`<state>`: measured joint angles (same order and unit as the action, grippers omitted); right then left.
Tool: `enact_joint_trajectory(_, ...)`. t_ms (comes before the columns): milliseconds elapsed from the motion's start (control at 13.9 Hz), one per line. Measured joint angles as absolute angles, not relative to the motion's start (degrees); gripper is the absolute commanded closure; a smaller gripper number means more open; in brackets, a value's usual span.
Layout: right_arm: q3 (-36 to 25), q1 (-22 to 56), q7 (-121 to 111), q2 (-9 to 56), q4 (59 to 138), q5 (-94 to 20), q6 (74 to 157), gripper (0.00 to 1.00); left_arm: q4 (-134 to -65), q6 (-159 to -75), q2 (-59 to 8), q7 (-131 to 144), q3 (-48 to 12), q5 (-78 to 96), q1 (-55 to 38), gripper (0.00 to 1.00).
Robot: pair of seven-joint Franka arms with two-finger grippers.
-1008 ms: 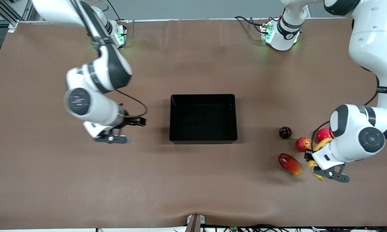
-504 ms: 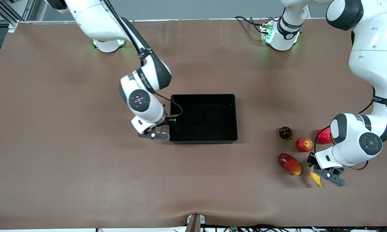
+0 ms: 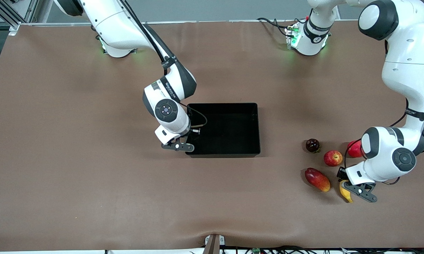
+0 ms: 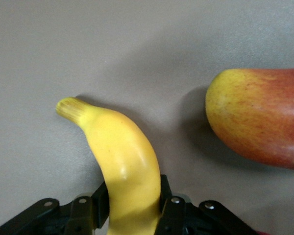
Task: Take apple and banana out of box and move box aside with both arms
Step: 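Place the banana by the mango while the right gripper drags the box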
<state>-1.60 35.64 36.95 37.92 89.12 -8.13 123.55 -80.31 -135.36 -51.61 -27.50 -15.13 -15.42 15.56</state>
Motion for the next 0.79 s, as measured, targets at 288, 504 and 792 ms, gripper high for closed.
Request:
enact_joint_trajectory(288,-2.1,34.2,36.9,36.6,88.4,-8.1,118.5,1.0,-79.7,-135.9,-51.5,-26.8,-15.2,-15.2,15.6,0.0)
enact_joint_trajectory(504,-2.6,30.4,36.6,32.4,87.8,-8.1,111.4,1.0,-79.0,-135.6,-50.1,-22.5,-15.7,-14.4,15.6,0.0)
enact_joint_trajectory(792,-2.9,23.7,30.6,27.3,88.0,-8.0,104.3,1.0,-78.1,-127.2,-42.9,-11.9,-16.9,-14.4,15.5,0.0)
